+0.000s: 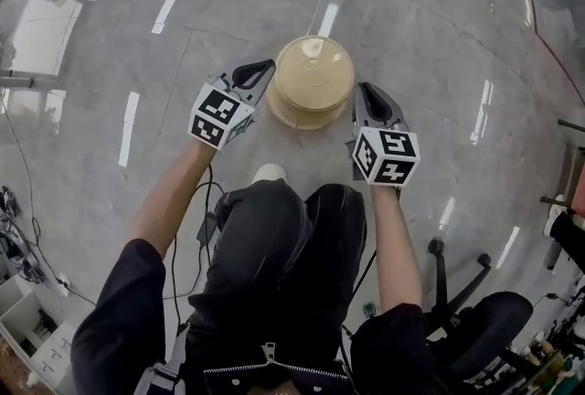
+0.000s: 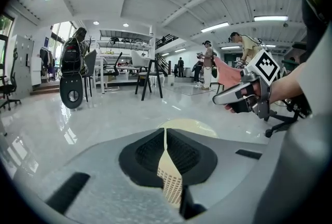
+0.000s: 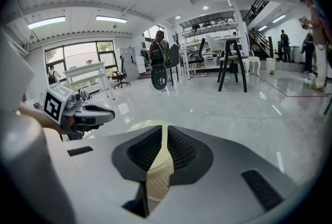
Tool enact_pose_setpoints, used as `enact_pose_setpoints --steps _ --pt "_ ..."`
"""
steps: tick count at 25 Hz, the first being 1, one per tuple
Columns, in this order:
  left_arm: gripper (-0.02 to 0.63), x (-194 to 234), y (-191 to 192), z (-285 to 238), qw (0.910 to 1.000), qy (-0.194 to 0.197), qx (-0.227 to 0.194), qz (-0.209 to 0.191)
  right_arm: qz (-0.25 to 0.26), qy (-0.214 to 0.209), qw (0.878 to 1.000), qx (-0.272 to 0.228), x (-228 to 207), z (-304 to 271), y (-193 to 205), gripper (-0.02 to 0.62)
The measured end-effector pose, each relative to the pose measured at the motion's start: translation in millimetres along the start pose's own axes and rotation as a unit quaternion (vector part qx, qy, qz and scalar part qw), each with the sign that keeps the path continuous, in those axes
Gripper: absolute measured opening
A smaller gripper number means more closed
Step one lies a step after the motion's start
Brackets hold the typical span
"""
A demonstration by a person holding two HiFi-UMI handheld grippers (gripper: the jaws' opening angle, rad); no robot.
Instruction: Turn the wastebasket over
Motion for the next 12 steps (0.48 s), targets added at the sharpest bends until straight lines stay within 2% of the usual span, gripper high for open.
enact_pose_setpoints --steps 1,2,3,6,10,12 --pt "0.006 1 7 -4 1.0 0.001 -0.001 0.007 -0.003 -0.007 1.0 0.008 -1 -7 7 0.026" --pt "0.03 3 13 -8 0.9999 0.003 -0.004 0.015 -0.009 -0.017 1.0 0.015 -2 -15 13 0.082" --pt "0.088 5 19 -12 0.9997 0.007 -0.007 0.024 -0.02 -0.027 0.999 0.021 -3 -22 19 0.127" --pt "0.236 8 36 -23 0.9991 0.013 -0.01 0.04 -0.043 -0.048 0.997 0.037 -5 -38 35 0.203" --pt "0.314 12 52 -32 0.9963 0.026 -0.013 0.081 -0.063 -0.072 0.994 0.059 -8 -53 50 0.26" --pt "0.33 14 56 -35 0.9935 0.042 -0.016 0.104 -0.073 -0.084 0.991 0.068 -9 -61 53 0.267"
Point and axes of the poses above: the fingertips, and each gripper's own axes: z backward along the fingers, x to its left, y out of its underside, the point moved 8 cm from there along z, backward along the fingers, and after that the axes turned 14 degrees about y, right-handed, at the moved point
